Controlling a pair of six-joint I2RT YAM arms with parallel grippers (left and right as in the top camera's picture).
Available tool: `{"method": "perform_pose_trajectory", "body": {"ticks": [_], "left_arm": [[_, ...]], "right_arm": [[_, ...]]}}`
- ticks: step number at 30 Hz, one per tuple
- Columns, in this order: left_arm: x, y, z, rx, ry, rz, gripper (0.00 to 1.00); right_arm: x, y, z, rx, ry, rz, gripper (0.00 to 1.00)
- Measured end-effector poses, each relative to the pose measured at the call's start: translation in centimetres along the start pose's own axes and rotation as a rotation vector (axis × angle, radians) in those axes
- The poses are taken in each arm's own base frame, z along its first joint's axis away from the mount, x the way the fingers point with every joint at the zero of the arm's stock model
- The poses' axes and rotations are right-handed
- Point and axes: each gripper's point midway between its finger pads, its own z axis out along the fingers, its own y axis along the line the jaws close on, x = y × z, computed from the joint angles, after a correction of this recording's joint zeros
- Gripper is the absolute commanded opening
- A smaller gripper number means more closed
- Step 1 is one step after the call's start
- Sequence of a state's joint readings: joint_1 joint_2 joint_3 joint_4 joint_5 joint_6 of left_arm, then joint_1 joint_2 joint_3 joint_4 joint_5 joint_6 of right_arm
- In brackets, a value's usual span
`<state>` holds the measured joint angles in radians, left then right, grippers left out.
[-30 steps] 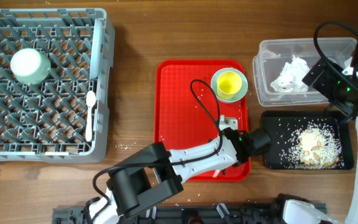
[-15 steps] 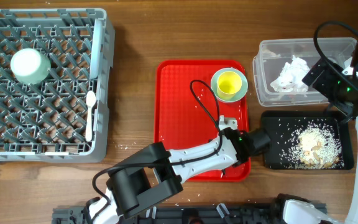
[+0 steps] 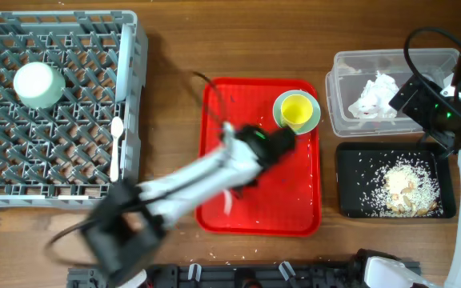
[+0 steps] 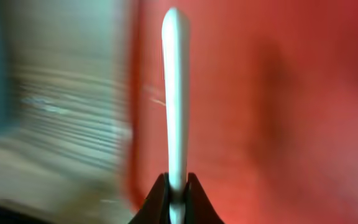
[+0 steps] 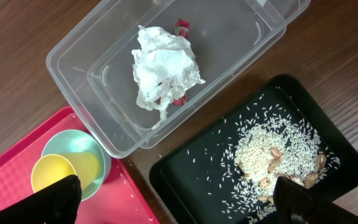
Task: Sort waste into correct bins and load items into the dishwasher rack
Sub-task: 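Carry the white fork to the dish rack and release it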
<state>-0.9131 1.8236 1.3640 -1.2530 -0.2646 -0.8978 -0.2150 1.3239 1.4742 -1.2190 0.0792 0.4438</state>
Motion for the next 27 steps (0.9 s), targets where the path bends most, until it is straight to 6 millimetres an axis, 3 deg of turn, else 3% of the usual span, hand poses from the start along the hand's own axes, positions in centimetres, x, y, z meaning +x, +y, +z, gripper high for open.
{"method": "perform_pose_trajectory", "body": {"ticks": [3, 6, 10, 13, 20, 24, 27], "left_arm": [[-3.9, 5.6, -3.0, 0.046, -0.078, -0.088, 0.04], [-6.5, 10.9, -5.3, 0.081, -0.160, -0.119, 0.04], [-8.3, 17.6, -6.9, 0.059, -0.245, -0.094, 0.04], [-9.3, 22.0, -6.9, 0.011, -0.275, -0.055, 0.04], [-11.9, 29.1, -4.7, -0.069, -0.291, -0.166, 0.04], [-12.8, 30.8, -3.4, -0.077, -0.283, -0.203, 0.04], [-12.8, 30.2, -1.8, 0.001, -0.236, -0.115, 0.04]], "right_arm": [[0.0, 0.0, 0.0, 0.000, 0.000, 0.000, 1.00], [0.0, 0.0, 0.0, 0.000, 0.000, 0.000, 1.00], [0.0, 0.0, 0.0, 0.000, 0.000, 0.000, 1.00], [0.0, 0.0, 0.0, 0.000, 0.000, 0.000, 1.00], [0.0, 0.0, 0.0, -0.001, -0.001, 0.000, 1.00], [0.0, 0.0, 0.0, 0.000, 0.000, 0.000, 1.00], [0.0, 0.0, 0.0, -0.001, 0.000, 0.000, 1.00]]}}
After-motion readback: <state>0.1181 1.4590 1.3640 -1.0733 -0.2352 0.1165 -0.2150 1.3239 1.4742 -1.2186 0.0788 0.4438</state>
